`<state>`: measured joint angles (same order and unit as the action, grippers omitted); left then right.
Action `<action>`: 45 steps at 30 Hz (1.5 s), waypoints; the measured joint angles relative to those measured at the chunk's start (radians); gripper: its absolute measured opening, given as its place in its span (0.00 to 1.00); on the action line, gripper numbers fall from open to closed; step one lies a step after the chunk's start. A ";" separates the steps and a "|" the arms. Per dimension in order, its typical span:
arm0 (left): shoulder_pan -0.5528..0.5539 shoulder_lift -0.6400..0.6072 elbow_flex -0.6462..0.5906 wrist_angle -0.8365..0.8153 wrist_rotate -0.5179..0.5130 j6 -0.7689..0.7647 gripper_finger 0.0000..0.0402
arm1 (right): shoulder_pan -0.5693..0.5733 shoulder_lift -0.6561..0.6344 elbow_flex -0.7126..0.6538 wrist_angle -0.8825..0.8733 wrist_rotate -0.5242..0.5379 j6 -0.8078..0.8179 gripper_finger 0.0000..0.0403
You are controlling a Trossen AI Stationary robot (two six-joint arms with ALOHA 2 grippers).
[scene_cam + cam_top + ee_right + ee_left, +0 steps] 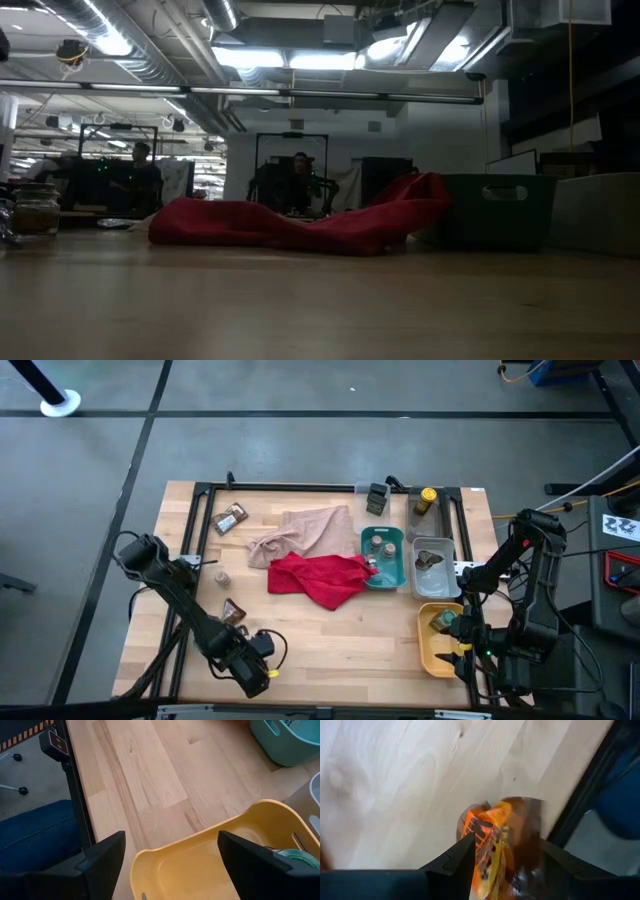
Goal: Sort spices by type
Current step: Put the bottom orange pouch seasoning into the light blue bin
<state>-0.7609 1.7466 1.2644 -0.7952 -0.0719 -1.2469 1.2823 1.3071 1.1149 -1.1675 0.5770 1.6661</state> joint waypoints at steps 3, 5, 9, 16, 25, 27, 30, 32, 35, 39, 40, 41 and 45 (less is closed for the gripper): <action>0.000 0.027 0.000 0.000 -0.001 0.049 0.39 | 0.000 0.000 0.000 0.000 0.008 0.000 0.79; 0.001 0.040 0.000 -0.002 0.000 0.069 0.39 | 0.000 0.000 0.000 0.000 0.029 0.000 0.79; 0.001 0.056 0.000 -0.002 0.001 0.074 0.39 | 0.000 0.000 0.000 0.000 0.052 0.000 0.79; 0.001 0.059 0.000 -0.001 0.001 0.074 0.23 | 0.000 0.000 0.000 0.000 0.055 0.000 0.79; 0.028 0.059 0.000 0.033 0.002 0.076 0.03 | 0.000 0.000 0.000 0.001 0.164 -0.054 0.79; 0.049 0.059 0.000 0.061 0.002 0.099 0.02 | 0.000 0.000 0.000 0.001 0.214 -0.067 0.79; 0.093 0.056 0.000 0.102 0.002 0.143 0.01 | 0.000 0.000 0.000 0.001 0.274 -0.082 0.79; 0.126 0.049 0.000 0.132 -0.002 0.190 0.01 | 0.000 0.000 0.000 0.000 0.310 -0.096 0.79; 0.186 0.045 0.000 0.199 -0.002 0.269 0.01 | 0.000 0.000 0.000 0.000 0.355 -0.105 0.79; 0.268 0.045 -0.001 0.312 0.021 0.403 0.01 | 0.000 0.000 -0.002 0.003 0.421 -0.115 0.79; 0.289 0.045 -0.001 0.338 0.025 0.432 0.01 | -0.003 0.000 -0.008 0.014 0.443 -0.129 0.79; 0.309 0.045 -0.001 0.364 0.029 0.458 0.01 | -0.011 0.000 -0.015 0.026 0.461 -0.141 0.79; 0.381 0.045 -0.001 0.480 0.046 0.549 0.00 | -0.067 0.000 -0.052 0.090 0.478 -0.195 0.79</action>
<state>-0.3795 1.7916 1.2636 -0.3153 -0.0257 -0.6975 1.2154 1.3067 1.0628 -1.0771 1.0550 1.4712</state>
